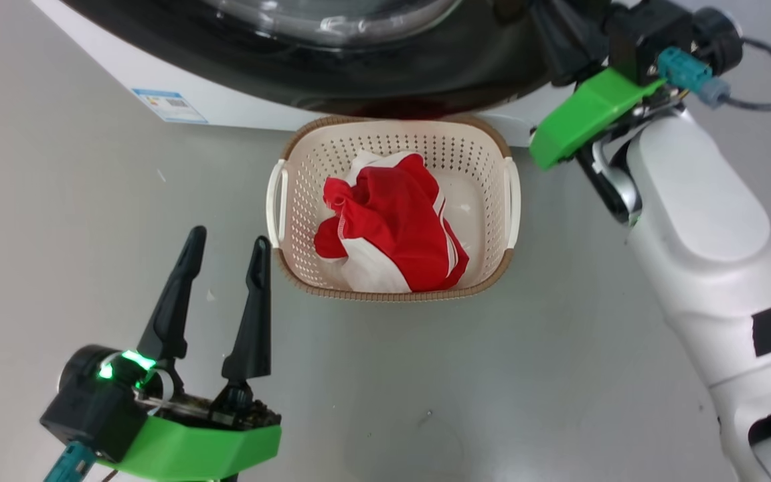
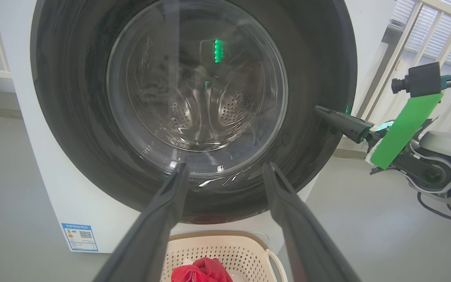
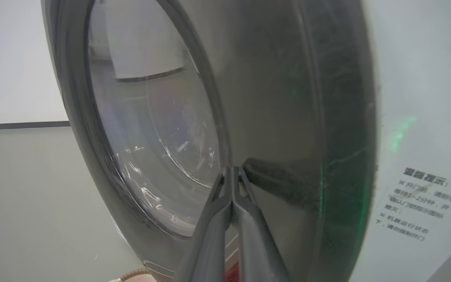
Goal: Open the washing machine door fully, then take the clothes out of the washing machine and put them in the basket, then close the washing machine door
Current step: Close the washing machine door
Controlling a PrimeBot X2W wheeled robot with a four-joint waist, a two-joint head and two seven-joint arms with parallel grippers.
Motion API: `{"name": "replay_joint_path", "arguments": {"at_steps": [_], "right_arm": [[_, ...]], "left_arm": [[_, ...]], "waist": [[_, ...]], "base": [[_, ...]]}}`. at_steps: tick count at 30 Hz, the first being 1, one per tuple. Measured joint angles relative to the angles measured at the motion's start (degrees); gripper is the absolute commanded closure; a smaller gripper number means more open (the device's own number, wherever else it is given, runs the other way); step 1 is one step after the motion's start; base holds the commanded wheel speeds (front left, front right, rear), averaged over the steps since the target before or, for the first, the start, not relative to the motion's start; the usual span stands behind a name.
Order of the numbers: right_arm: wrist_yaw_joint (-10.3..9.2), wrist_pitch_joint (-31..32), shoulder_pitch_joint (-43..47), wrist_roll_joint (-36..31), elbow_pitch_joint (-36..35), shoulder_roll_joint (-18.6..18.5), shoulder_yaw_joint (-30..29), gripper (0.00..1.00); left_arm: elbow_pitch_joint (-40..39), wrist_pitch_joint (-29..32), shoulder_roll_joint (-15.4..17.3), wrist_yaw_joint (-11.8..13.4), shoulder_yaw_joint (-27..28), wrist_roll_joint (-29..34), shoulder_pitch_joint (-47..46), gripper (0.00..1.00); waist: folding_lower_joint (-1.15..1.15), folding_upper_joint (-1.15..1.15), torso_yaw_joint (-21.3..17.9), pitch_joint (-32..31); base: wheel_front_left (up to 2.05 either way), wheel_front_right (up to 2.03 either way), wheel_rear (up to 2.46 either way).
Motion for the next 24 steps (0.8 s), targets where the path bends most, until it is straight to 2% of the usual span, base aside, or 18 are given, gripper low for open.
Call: {"name": "replay_joint_path", "arguments": {"at_steps": [14,19,24], "right_arm": [[0.51,-0.1,-6.7,-6.5,4.4,0.4,-4.7,1.00],[0.55,-0.1,-6.7,-6.2,4.4,0.6,-5.0,1.00],[0.48,0.0,-6.7,-2.2,4.1,0.2,-2.5,1.00]], "left_arm": [[0.0,0.0,-0.3,0.0,-0.2,0.0,-1.5,0.00],[0.2,0.0,-0.3,0.0,-0.3,0.0,-1.6,0.00],[0.4,0.0,-0.4,0.1,-0.2,0.0,-2.6,0.00]], "waist": [[0.00,0.00,1.1,2.5],[0.00,0.00,0.9,2.6],[0.00,0.00,0.1,2.6]], "base": [[0.00,0.00,0.00],[0.00,0.00,0.00],[0.00,0.00,0.00]]}}
